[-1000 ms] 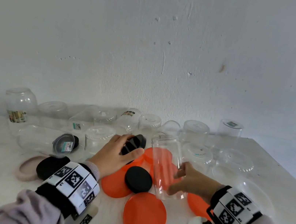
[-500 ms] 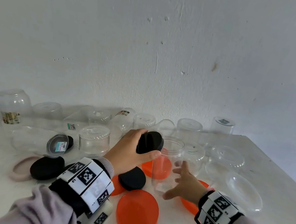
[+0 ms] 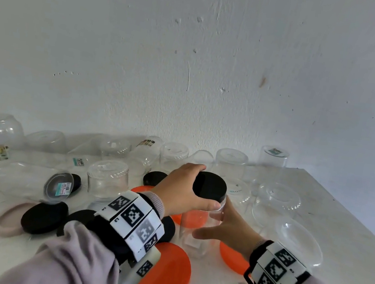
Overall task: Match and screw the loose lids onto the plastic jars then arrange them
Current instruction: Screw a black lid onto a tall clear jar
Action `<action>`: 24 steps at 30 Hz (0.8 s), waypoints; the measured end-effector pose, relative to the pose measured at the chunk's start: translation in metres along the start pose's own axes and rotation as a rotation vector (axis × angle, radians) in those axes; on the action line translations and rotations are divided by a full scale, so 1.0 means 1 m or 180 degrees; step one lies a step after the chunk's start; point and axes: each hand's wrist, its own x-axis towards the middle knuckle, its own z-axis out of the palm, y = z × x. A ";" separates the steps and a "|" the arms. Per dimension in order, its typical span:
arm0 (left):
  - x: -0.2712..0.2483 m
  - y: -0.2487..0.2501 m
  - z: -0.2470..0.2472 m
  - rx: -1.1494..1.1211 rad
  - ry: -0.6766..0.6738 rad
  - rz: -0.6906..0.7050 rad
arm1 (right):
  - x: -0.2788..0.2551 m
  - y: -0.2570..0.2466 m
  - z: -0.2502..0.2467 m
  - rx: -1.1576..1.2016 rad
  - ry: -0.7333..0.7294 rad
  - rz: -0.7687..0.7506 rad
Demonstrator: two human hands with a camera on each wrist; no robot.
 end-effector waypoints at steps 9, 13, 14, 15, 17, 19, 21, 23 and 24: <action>0.005 -0.001 0.007 -0.0032 -0.0033 0.0059 | 0.001 0.002 -0.004 -0.0083 -0.0102 -0.0025; 0.002 -0.006 0.011 -0.0309 -0.0012 0.0049 | -0.002 -0.001 -0.005 -0.0220 -0.0166 0.0062; 0.001 -0.008 0.012 -0.0416 -0.0013 0.0041 | -0.003 -0.002 -0.007 -0.0253 -0.0213 0.0087; -0.001 -0.011 0.013 -0.0533 -0.0010 0.0018 | -0.005 -0.005 -0.010 -0.0265 -0.0248 0.0098; -0.006 -0.020 0.016 -0.0801 0.0010 -0.0052 | -0.010 -0.013 -0.019 -0.0234 -0.0253 0.0078; -0.012 -0.027 0.020 -0.1085 -0.0017 -0.0135 | -0.015 -0.027 -0.029 -0.0221 -0.0218 -0.0013; -0.016 -0.033 0.026 -0.1367 -0.0097 -0.0204 | -0.018 -0.043 -0.038 -0.0329 -0.0193 -0.0115; -0.020 -0.036 0.033 -0.1558 -0.0168 -0.0187 | -0.018 -0.058 -0.041 -0.0579 -0.0223 -0.0231; -0.021 -0.036 0.036 -0.1613 -0.0204 -0.0188 | -0.016 -0.064 -0.041 -0.0749 -0.0264 -0.0285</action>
